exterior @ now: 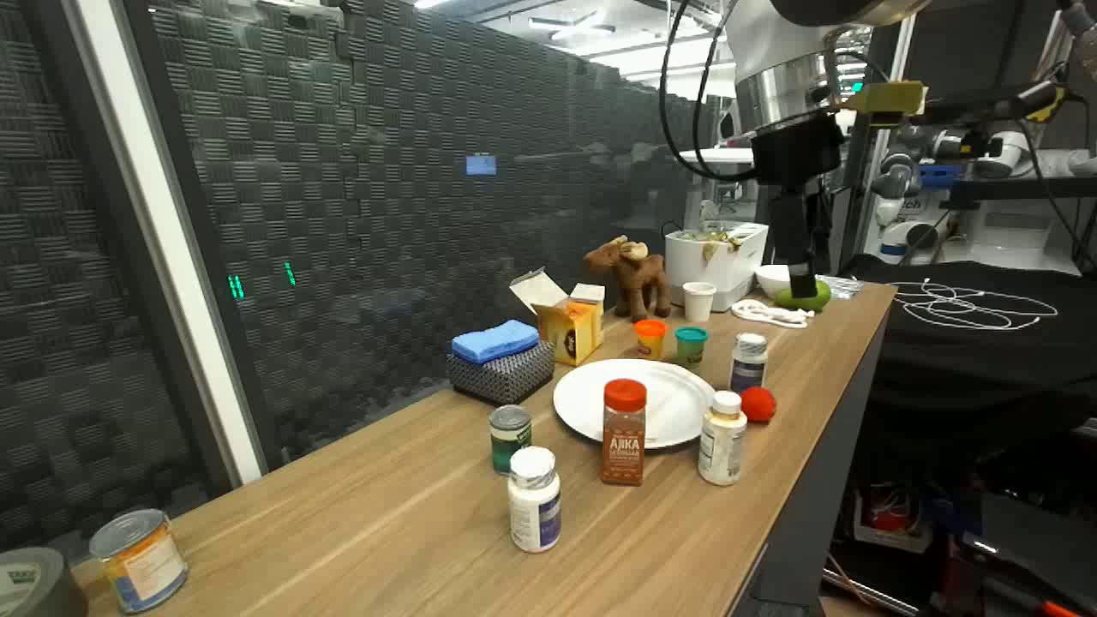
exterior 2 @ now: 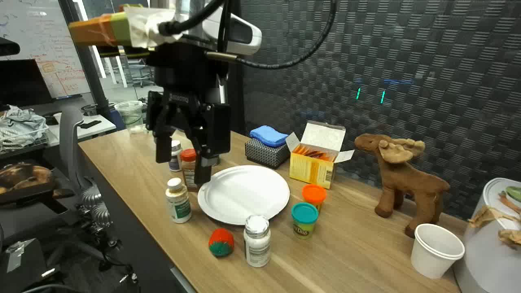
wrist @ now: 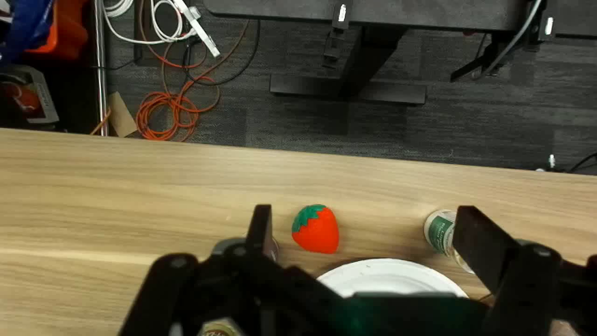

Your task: Put the bottles on the white tray

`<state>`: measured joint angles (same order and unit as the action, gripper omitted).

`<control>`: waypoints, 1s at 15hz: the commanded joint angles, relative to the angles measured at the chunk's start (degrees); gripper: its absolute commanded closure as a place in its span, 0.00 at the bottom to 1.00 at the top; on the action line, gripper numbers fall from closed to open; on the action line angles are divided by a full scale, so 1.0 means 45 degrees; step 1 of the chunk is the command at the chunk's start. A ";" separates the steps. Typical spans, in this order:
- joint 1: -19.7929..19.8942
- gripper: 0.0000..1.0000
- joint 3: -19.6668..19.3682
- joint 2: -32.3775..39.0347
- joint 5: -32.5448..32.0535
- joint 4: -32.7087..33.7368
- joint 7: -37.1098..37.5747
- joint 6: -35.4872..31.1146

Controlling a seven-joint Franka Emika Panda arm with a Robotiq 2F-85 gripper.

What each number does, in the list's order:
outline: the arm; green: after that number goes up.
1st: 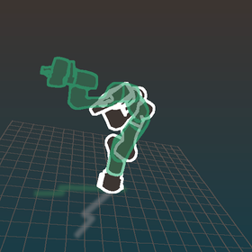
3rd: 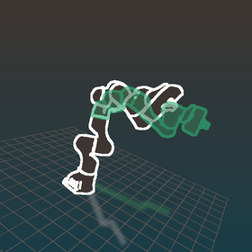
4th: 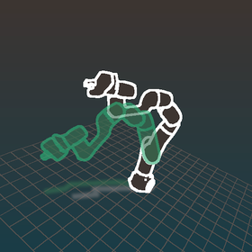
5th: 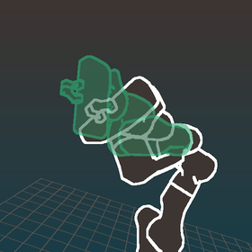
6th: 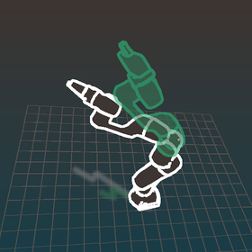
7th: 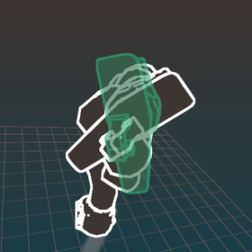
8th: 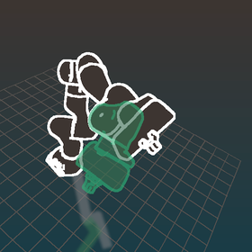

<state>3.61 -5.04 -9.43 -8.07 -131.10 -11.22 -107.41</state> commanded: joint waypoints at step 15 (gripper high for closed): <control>0.0043 0.00 0.0056 0.2416 -0.0004 0.1929 0.1042 -0.3482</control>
<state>3.62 -5.02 -4.87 -8.07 -128.55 -7.25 -118.95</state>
